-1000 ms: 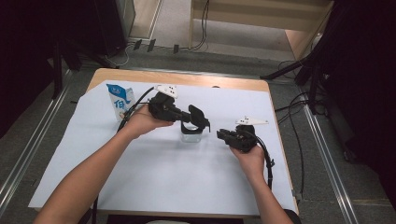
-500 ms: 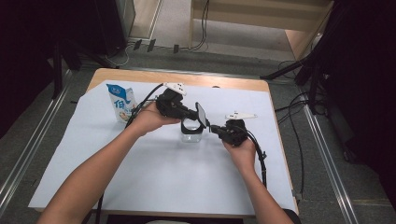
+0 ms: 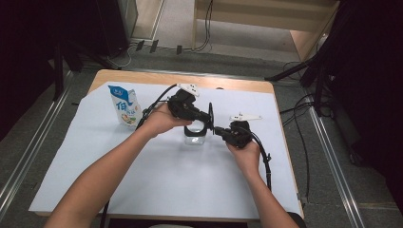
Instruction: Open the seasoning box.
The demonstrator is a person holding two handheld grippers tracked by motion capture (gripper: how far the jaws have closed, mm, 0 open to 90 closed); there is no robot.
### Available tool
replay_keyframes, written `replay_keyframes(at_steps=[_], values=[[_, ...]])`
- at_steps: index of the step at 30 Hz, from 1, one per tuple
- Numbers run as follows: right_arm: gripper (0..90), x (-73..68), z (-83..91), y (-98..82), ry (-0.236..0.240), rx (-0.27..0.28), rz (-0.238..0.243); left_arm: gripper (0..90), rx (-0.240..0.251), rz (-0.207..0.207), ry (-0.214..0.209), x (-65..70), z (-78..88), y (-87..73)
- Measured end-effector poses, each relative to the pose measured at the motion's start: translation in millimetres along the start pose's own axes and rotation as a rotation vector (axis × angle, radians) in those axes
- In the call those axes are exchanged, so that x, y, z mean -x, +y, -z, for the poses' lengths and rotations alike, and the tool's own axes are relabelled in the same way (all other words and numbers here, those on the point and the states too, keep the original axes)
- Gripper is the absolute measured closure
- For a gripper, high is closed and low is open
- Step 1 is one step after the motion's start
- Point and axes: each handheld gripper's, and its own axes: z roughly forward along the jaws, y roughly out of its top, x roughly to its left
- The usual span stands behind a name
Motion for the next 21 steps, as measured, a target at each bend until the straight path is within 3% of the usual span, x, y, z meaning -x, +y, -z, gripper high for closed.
replay_keyframes(at_steps=[11, 15, 21], values=[[90.0, 0.3, -0.4, -0.4, -0.002, 0.005, -0.007, 88.4, 0.010, 0.016, 0.017, -3.2, -13.8, 1.8], [90.0, 0.9, -0.4, -0.5, -0.008, 0.003, -0.004, 88.1, 0.023, 0.019, 0.004, -8.3, -16.8, 0.8], [90.0, 0.2, -0.5, -0.4, -0.008, 0.006, -0.001, 86.1, 0.020, 0.027, 0.007, -10.0, -14.0, -1.4]])
